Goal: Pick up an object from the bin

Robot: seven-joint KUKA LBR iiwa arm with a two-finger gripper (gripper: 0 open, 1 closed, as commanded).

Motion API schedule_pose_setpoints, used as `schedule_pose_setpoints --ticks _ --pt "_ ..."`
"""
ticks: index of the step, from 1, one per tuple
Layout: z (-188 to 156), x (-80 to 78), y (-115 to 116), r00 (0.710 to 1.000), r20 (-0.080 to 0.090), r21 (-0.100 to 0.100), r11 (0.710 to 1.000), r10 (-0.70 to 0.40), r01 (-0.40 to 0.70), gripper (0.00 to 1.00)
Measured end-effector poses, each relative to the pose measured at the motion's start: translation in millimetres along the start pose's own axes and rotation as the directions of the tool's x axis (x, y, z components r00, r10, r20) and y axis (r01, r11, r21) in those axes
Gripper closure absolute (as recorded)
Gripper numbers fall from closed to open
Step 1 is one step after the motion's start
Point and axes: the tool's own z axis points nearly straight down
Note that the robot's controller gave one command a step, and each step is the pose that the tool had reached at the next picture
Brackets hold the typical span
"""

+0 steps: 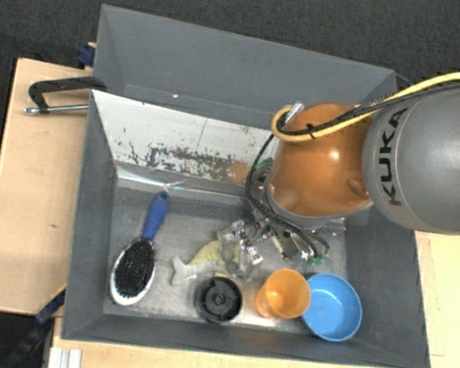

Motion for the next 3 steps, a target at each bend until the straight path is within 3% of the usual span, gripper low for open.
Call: schedule_pose_setpoints --ticks 1,2,3 --pt "-3 -2.7 1 1.0 0.007 0.001 1.0 -0.003 0.003 0.0" --pt "65 2.2 -10 0.999 0.001 0.001 0.999 -0.034 0.034 0.0" --pt "62 -0.1 -10 0.999 0.009 0.002 0.999 -0.033 0.033 1.0"
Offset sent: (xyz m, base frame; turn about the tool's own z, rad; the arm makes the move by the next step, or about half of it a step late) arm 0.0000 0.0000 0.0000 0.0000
